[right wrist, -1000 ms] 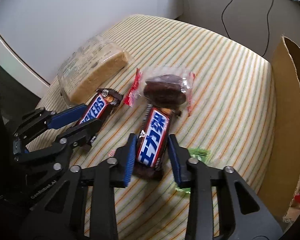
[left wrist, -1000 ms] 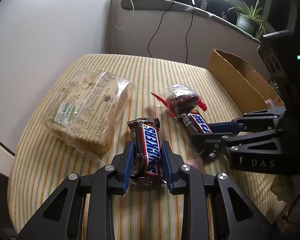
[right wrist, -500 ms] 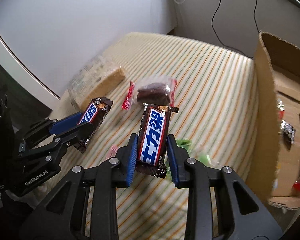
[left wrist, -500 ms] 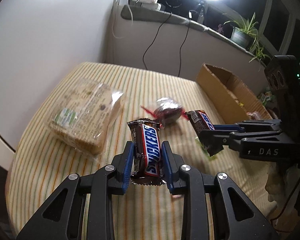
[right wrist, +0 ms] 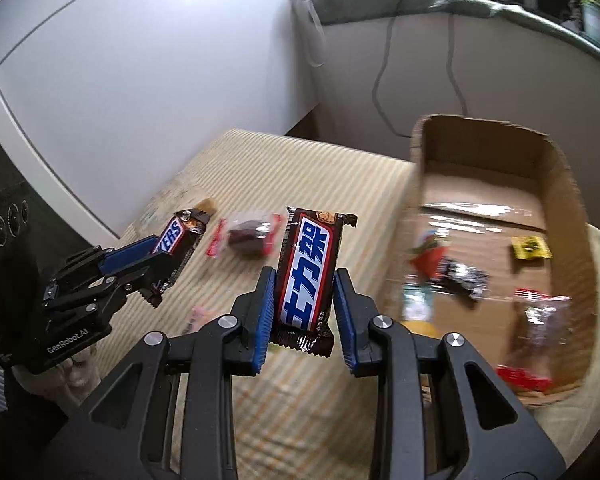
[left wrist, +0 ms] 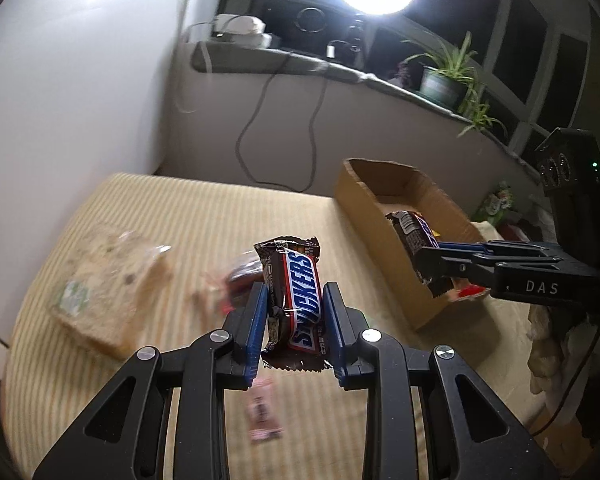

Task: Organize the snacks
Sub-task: 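Lift both Snickers bars and carry them over the cardboard box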

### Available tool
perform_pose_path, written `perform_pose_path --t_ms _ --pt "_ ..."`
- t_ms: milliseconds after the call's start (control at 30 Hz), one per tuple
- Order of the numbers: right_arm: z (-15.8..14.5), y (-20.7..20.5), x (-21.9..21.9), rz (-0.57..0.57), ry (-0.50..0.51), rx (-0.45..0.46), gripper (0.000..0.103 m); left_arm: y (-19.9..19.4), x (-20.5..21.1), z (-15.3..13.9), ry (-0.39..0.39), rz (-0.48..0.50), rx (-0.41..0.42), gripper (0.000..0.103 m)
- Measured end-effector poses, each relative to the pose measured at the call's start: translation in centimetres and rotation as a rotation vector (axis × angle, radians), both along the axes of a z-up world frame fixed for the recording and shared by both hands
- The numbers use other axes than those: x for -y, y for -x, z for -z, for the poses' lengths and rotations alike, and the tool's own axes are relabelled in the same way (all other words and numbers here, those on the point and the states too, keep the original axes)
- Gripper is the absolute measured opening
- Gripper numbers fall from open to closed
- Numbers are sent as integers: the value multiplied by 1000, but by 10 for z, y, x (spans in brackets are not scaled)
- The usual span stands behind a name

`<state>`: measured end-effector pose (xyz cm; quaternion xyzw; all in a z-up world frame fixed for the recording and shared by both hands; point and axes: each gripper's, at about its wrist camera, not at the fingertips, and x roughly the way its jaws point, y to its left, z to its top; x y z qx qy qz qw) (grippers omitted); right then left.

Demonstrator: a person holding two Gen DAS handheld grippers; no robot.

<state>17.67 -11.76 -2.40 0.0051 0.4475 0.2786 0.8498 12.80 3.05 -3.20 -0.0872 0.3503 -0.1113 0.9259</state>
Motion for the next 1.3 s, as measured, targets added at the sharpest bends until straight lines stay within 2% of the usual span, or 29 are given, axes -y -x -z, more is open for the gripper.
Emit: perform_pose_path --t_ms 333,567,1000,1300 --pt "-4 -3 66 102 29 19 30 -19 55 -13 10 96 25 27" --pt "-3 -11 96 147 31 17 30 -34 88 -16 -1 147 27 27" --pt "7 -44 131 189 26 -4 30 -87 132 -3 -39 192 -20 27" --pt "23 -75 136 177 29 -39 30 -107 149 6 -75 205 -45 27"
